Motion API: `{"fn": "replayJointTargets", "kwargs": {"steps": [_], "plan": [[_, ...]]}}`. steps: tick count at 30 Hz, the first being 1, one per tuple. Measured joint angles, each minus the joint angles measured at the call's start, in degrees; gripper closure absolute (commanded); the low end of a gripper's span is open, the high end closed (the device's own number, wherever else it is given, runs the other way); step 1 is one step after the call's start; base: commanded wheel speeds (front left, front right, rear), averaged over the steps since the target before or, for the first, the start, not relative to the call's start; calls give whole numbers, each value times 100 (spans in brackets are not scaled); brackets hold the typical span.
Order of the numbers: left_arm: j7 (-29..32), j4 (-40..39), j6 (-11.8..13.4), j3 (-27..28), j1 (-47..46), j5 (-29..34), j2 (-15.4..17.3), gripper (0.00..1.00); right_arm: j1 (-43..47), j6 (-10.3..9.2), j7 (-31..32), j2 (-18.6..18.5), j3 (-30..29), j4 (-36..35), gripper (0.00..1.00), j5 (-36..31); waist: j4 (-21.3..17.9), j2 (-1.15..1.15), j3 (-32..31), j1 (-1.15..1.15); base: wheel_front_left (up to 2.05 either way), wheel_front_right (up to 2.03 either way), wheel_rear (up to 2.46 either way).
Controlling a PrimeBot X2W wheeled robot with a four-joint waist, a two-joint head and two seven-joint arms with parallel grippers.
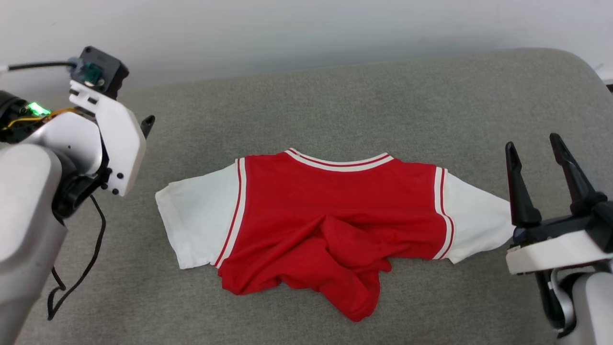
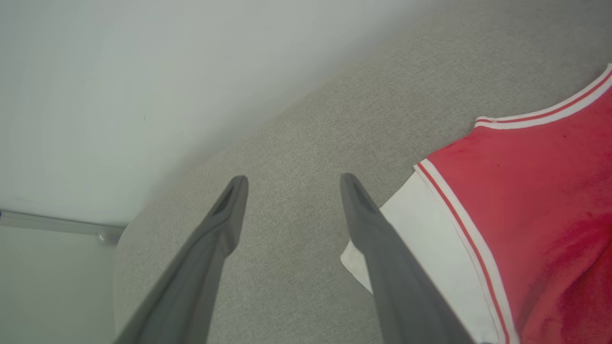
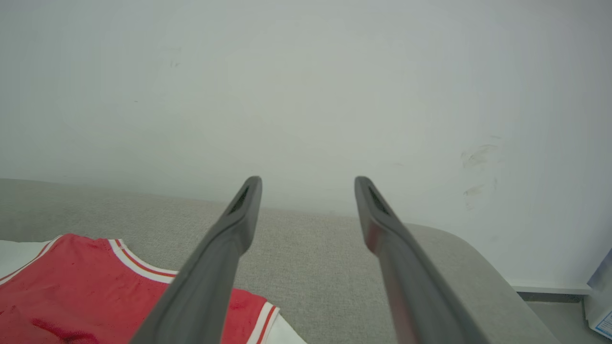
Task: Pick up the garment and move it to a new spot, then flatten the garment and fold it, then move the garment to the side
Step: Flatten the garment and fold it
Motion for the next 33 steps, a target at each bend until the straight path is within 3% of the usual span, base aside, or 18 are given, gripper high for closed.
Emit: {"fn": "replayJointTargets", "kwargs": {"steps": [5, 15, 23, 30, 31, 32, 33], "plan": [[1092, -62, -2, -833, -595, -745, 377, 0, 374, 1, 41, 354, -71, -489, 0, -203, -99, 0, 213, 0, 0, 0, 0], [2735, -112, -2, -2229, -1463, -1685, 836, 0, 448, 0, 42, 461, 49, -744, 0, -389, -365, 0, 790, 0, 0, 0, 0], [2919, 176, -2, -2838, -1628, -1846, 1165, 0, 257, 0, 23, 469, 157, -764, 0, -388, -620, 0, 1266, 0, 0, 0, 0], [2782, 356, -5, -3074, -1664, -1995, 1257, 0, 214, 0, 13, 466, 169, -734, 0, -380, -735, 0, 1594, 0, 0, 0, 0], [2769, 361, -5, -3092, -1681, -2033, 1268, 65, 211, 0, 2, 467, 174, -732, 0, -380, -734, 0, 1612, 0, 0, 0, 0], [2743, 361, -7, -3127, -1694, -2038, 1273, 100, 208, 0, 2, 468, 181, -730, 0, -380, -728, 0, 1618, 0, 0, 0, 0], [2721, 365, -7, -3169, -1696, -2059, 1273, 100, 199, 0, 2, 471, 186, -725, 0, -380, -723, 0, 1610, 0, 0, 0, 0]]}}
